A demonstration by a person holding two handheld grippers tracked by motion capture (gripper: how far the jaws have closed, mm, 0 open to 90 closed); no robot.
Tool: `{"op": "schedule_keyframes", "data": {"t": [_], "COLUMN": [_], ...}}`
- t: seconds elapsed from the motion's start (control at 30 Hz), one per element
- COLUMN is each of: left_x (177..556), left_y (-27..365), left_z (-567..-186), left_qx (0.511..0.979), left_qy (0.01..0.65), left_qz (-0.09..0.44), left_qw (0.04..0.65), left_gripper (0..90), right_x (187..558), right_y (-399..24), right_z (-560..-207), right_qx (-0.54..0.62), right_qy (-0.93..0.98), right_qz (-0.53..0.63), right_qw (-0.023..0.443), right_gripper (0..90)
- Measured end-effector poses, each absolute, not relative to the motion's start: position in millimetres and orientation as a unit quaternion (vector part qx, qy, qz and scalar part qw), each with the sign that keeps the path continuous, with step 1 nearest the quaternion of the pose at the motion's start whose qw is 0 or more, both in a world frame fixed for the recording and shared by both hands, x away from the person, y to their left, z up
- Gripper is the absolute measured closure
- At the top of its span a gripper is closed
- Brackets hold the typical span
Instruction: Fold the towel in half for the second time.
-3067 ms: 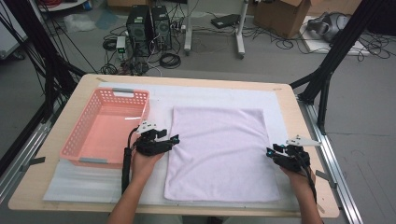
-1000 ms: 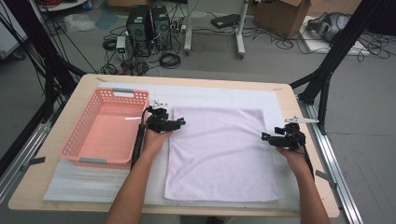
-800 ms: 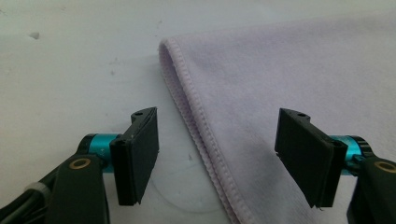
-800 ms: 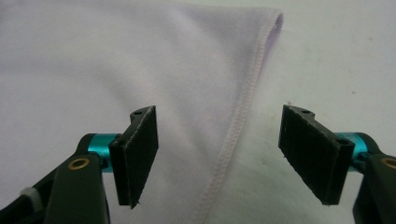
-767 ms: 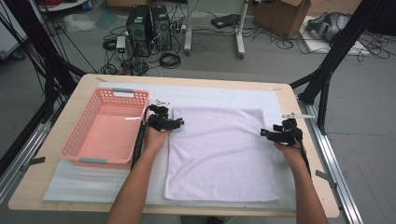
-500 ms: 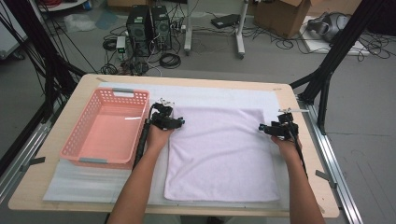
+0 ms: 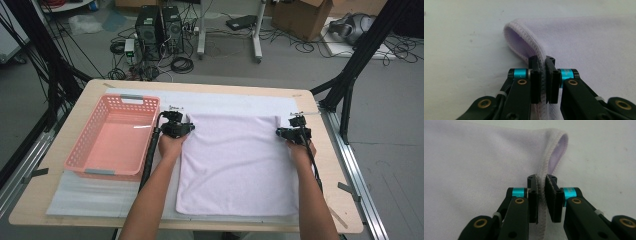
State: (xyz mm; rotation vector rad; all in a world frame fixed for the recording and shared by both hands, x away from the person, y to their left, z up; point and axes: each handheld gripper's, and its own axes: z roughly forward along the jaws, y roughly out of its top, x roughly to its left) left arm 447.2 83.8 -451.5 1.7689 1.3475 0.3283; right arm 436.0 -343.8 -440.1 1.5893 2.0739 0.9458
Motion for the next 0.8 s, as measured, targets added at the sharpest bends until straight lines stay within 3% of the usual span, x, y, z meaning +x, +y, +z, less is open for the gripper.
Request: {"op": "schedule_keyframes", "data": {"t": [0.1, 0.23, 0.37, 0.8], "left_x": [446, 439, 436, 413], "left_y": [84, 82, 87, 91], "left_z": [-447, -430, -418, -413], "left_qx": [0.699, 0.682, 0.655, 0.686], "left_qy": [0.543, 0.518, 0.514, 0.476], "left_qz": [0.142, 0.193, 0.210, 0.193], "left_qw": [0.444, 0.479, 0.512, 0.515], "left_gripper": [84.8, 84.9, 84.9, 84.7], "right_x": [437, 434, 430, 406], "right_y": [-345, -349, -354, -363], "right_z": [-437, -428, -420, -409], "right_qx": [0.564, 0.571, 0.569, 0.538], "right_qy": [0.734, 0.703, 0.676, 0.684], "right_qz": [0.333, 0.369, 0.406, 0.444], "right_qw": [0.179, 0.212, 0.233, 0.214], "right_gripper": [87.4, 88.0, 88.0, 87.8]}}
